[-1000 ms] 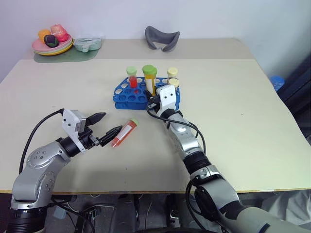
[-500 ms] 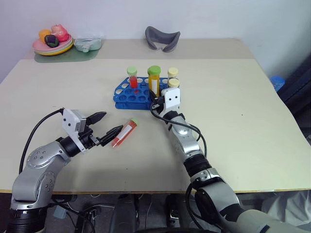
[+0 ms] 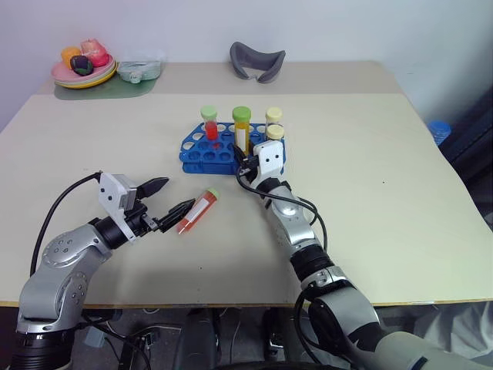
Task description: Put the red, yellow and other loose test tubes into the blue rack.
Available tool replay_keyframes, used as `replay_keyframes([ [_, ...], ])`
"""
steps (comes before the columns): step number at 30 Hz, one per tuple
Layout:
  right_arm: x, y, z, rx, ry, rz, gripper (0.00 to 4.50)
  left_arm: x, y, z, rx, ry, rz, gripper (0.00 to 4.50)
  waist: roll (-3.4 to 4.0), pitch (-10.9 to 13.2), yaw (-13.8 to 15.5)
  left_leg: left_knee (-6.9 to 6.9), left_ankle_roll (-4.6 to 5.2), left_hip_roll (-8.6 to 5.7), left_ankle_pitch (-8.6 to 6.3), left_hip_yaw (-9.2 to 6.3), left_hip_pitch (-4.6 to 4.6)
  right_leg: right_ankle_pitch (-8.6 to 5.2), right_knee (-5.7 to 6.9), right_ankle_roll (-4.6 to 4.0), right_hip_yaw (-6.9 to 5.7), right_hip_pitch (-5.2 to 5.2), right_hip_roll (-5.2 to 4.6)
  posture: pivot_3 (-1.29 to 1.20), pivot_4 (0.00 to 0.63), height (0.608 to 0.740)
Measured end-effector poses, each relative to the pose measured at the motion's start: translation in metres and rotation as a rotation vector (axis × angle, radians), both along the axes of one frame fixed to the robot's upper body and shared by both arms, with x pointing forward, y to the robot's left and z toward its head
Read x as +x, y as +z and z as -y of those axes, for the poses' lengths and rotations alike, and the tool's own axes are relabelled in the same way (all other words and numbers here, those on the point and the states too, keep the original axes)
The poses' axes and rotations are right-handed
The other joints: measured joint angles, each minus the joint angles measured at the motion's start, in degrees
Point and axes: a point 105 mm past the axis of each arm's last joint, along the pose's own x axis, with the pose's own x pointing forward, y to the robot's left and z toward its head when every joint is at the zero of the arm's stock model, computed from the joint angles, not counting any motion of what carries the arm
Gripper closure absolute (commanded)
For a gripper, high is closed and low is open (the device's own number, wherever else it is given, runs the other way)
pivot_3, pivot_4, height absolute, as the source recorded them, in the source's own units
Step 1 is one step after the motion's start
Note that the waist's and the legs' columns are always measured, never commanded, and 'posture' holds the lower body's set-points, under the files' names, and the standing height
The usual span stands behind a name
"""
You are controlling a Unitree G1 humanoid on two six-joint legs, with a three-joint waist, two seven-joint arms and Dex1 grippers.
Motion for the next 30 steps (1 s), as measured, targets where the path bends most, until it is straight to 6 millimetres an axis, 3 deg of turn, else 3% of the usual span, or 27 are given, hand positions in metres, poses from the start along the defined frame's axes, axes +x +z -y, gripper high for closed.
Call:
replay_keyframes([
  [17, 0.003, -0.011, -0.002, -0.011, -0.002, -0.037, 3.58, 0.000, 0.001, 0.000, 0.000, -0.002, 0.003, 0.00, -0.01, -0.01, 0.03, 0.03, 0.00, 0.00, 0.00, 0.00, 0.00, 0.00, 0.04, 0.00, 0.02, -0.01, 0.00, 0.00, 0.150, 0.666],
  [24, 0.001, -0.008, -0.005, 0.014, 0.043, -0.036, 0.17, 0.000, 0.001, 0.001, 0.001, -0.001, 0.004, 0.00, -0.01, -0.01, 0.24, 0.06, 0.01, 0.00, 0.00, 0.00, -0.01, 0.00, 0.03, 0.00, 0.01, 0.02, -0.01, 0.00, 0.150, 0.666],
  [30, -0.001, -0.001, -0.006, 0.031, 0.060, -0.014, 0.03, 0.000, 0.001, 0.001, 0.001, 0.001, 0.004, 0.00, 0.01, 0.01, 0.08, 0.06, 0.00, 0.01, 0.00, -0.01, -0.06, 0.00, 0.07, 0.00, 0.02, -0.07, 0.00, 0.00, 0.150, 0.666],
])
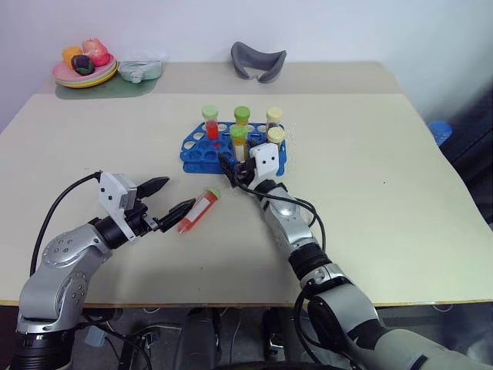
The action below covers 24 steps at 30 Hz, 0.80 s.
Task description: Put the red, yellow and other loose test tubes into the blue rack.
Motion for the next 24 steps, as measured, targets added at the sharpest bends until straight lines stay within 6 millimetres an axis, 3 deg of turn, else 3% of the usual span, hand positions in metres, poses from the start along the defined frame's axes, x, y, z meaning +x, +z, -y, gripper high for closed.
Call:
replay_keyframes([
  [11, -0.018, 0.074, -0.003, 0.082, 0.052, 0.228, 0.03, 0.000, 0.003, -0.004, -0.015, 0.018, 0.006, 0.00, 0.00, 0.00, 0.05, 0.00, 0.00, 0.01, 0.00, -0.01, -0.01, 0.00, 0.00, 0.00, 0.00, -0.02, 0.00, 0.00, 0.150, 0.666],
  [18, -0.053, 0.127, -0.001, 0.093, 0.195, 0.384, 0.03, 0.002, 0.003, -0.005, -0.013, 0.046, -0.008, 0.00, -0.01, 0.00, 0.16, -0.01, 0.03, 0.00, -0.02, -0.05, 0.00, 0.00, -0.03, 0.00, 0.00, 0.02, -0.01, 0.00, 0.150, 0.666],
  [20, -0.067, 0.128, 0.005, 0.042, 0.286, 0.382, 0.03, 0.003, 0.003, -0.005, 0.006, 0.058, -0.034, 0.00, -0.01, -0.01, 0.46, -0.01, 0.19, -0.01, -0.11, -0.13, 0.02, 0.00, -0.09, 0.00, -0.02, 0.12, -0.01, 0.00, 0.150, 0.666],
  [24, -0.077, 0.101, 0.039, -0.128, 0.375, 0.279, 0.03, 0.013, 0.005, -0.009, 0.064, 0.095, -0.153, 0.00, -0.04, 0.00, 0.68, -0.01, 0.30, -0.05, -0.17, -0.19, 0.09, 0.00, -0.15, 0.00, -0.11, 0.23, -0.02, 0.00, 0.150, 0.666],
])
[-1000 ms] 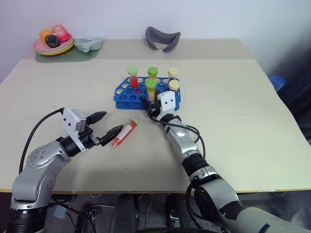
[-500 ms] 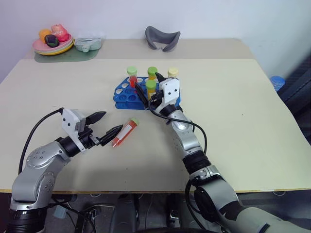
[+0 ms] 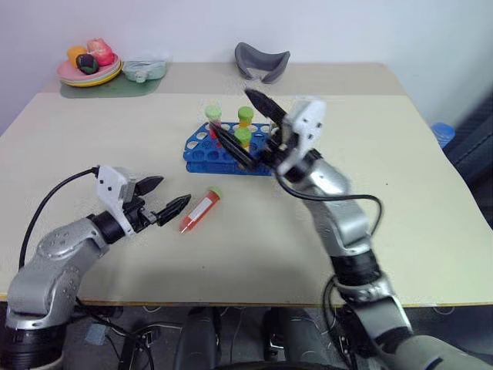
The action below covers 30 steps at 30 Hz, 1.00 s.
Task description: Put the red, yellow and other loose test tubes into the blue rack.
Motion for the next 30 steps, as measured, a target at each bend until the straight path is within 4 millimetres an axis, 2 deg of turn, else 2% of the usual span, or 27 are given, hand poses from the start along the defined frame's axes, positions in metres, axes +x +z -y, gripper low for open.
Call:
replay_keyframes([
  [3, -0.005, -0.017, 0.030, -0.134, -0.005, -0.057, 0.03, 0.012, 0.013, 0.007, 0.117, -0.001, -0.057, 0.00, -0.05, 0.05, -0.14, -0.05, 0.00, -0.02, 0.00, 0.01, 0.02, 0.00, -0.01, 0.00, 0.00, -0.01, 0.02, 0.00, 0.150, 0.666],
  [5, -0.010, -0.020, 0.040, -0.176, 0.004, -0.069, 0.03, 0.019, 0.022, 0.013, 0.294, -0.007, -0.091, 0.00, -0.07, 0.08, -0.47, -0.13, -0.01, -0.01, 0.01, 0.04, 0.10, 0.00, -0.01, 0.00, 0.07, -0.01, 0.05, 0.00, 0.150, 0.666],
  [7, -0.013, -0.021, 0.046, -0.190, 0.007, -0.078, 0.03, 0.025, 0.029, 0.021, 0.455, -0.030, -0.138, 0.00, -0.12, 0.12, -0.56, -0.21, -0.06, -0.01, 0.03, 0.05, 0.14, 0.00, -0.01, 0.00, 0.09, -0.02, 0.10, 0.00, 0.150, 0.666],
  [10, -0.018, -0.021, 0.046, -0.203, 0.018, -0.081, 0.03, 0.025, 0.031, 0.025, 0.589, -0.034, -0.238, 0.00, -0.10, 0.16, -0.69, -0.28, -0.23, -0.02, 0.13, 0.08, 0.19, -0.01, -0.03, 0.00, 0.20, -0.05, 0.14, 0.00, 0.150, 0.666],
  [13, -0.024, -0.025, 0.047, -0.241, 0.029, -0.101, 0.03, 0.021, 0.023, 0.032, 0.610, -0.039, -0.384, 0.00, -0.19, 0.24, -0.36, -0.23, -0.34, -0.03, 0.19, 0.07, 0.10, -0.01, -0.02, 0.00, 0.18, -0.08, 0.14, 0.00, 0.150, 0.666],
  [17, -0.037, -0.029, 0.044, -0.276, 0.087, -0.144, 0.03, 0.016, 0.014, 0.047, 0.614, -0.082, -0.478, 0.00, -0.30, 0.32, -0.04, -0.15, -0.36, -0.07, 0.20, 0.01, 0.07, -0.01, -0.01, 0.00, 0.17, -0.06, 0.07, 0.00, 0.150, 0.666],
  [23, -0.052, -0.036, 0.040, -0.321, 0.169, -0.208, 0.03, 0.015, -0.009, 0.062, 0.628, -0.117, -0.554, 0.00, -0.36, 0.35, -0.25, -0.14, -0.38, -0.07, 0.21, -0.05, 0.09, -0.01, 0.00, 0.00, 0.20, -0.04, 0.08, 0.00, 0.150, 0.666],
  [30, -0.062, -0.052, 0.045, -0.380, 0.242, -0.285, 0.03, 0.015, -0.019, 0.060, 0.645, -0.066, -0.581, 0.00, -0.40, 0.38, 0.06, -0.11, -0.39, -0.10, 0.22, -0.06, 0.10, -0.01, -0.01, 0.00, 0.20, 0.00, 0.02, 0.00, 0.150, 0.666],
])
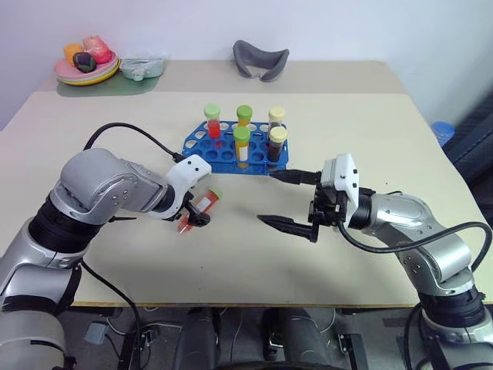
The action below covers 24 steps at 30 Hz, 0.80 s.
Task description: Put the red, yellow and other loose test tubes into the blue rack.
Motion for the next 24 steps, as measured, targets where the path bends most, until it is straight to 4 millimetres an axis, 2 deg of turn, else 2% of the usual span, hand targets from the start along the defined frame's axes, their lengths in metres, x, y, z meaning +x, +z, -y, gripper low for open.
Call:
replay_keyframes([
  [8, -0.004, -0.003, 0.000, -0.010, 0.031, 0.009, 0.03, -0.004, -0.006, 0.003, 0.012, 0.020, -0.009, 0.00, 0.00, 0.00, 0.45, 0.00, -0.01, -0.02, 0.00, -0.01, 0.12, 0.00, 0.00, 0.00, 0.00, 0.10, -0.02, 0.00, 0.150, 0.666],
  [11, -0.004, -0.006, 0.001, -0.012, 0.027, 0.008, 0.00, -0.004, -0.007, 0.004, 0.014, 0.026, -0.008, 0.85, 0.00, 0.00, 0.76, 0.00, -0.01, -0.02, 0.00, 0.00, 0.17, 0.00, 0.00, 0.00, 0.02, 0.13, -0.02, 0.00, 0.150, 0.666],
  [16, -0.004, -0.008, 0.001, -0.006, 0.029, 0.010, 0.00, -0.005, -0.007, 0.003, 0.024, 0.039, -0.007, 3.33, 0.00, 0.00, 0.86, 0.00, -0.01, -0.02, 0.00, 0.01, 0.24, 0.00, 0.00, 0.00, 0.02, 0.20, -0.01, 0.00, 0.150, 0.666],
  [24, -0.001, -0.012, 0.002, -0.006, 0.016, 0.009, 0.00, -0.006, -0.002, -0.021, 0.099, 0.099, -0.021, 3.33, 0.00, 0.00, 0.86, 0.00, -0.02, -0.04, 0.01, 0.01, 0.23, 0.00, 0.01, 0.00, 0.03, 0.17, -0.02, 0.00, 0.150, 0.666],
])
